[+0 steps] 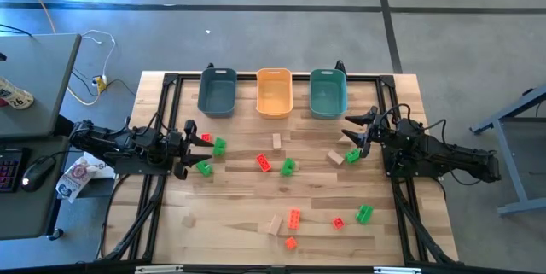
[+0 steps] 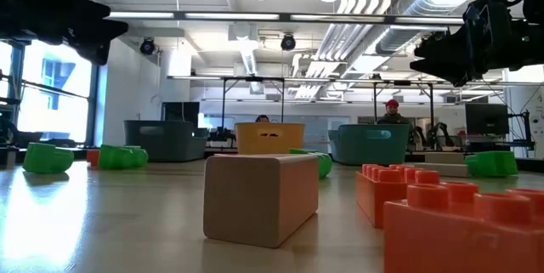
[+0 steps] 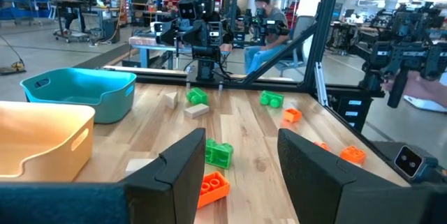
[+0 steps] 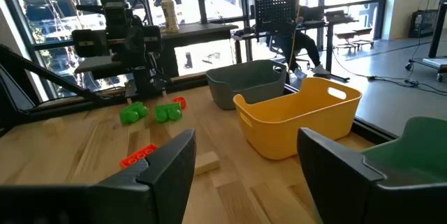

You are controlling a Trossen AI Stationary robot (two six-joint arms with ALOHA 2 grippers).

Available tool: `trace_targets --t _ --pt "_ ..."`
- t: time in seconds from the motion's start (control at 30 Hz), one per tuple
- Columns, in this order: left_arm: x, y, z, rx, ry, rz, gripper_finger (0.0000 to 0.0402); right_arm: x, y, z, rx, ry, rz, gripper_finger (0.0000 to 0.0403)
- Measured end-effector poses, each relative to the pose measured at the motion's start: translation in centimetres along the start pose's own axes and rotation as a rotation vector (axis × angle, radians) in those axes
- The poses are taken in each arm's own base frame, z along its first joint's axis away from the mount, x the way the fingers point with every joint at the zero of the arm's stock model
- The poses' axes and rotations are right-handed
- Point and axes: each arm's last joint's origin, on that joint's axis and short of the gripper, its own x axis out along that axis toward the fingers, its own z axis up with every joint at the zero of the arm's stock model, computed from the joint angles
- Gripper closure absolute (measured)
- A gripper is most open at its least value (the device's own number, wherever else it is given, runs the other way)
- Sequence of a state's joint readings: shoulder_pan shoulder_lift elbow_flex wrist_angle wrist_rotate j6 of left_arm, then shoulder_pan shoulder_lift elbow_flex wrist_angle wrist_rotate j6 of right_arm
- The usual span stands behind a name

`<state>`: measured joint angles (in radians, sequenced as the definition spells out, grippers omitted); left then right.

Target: Sort & place blocks by color

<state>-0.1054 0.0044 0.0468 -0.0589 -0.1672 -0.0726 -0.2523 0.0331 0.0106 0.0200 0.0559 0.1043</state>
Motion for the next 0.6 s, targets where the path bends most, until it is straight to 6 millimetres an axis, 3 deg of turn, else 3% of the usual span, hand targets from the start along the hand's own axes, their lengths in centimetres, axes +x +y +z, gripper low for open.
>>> trace_targets --t 0.47,0.6 --pt "0.0 0.0 0.02 0.005 -0.001 0.0 0.0233 0.0 0.0 0.03 0.003 -0.003 0.0 0.0167" --pt "0.0 0.0 0.01 -0.01 -0.001 0.0 0.0233 0.0 0.01 0.07 0.127 -0.006 0.004 0.0167"
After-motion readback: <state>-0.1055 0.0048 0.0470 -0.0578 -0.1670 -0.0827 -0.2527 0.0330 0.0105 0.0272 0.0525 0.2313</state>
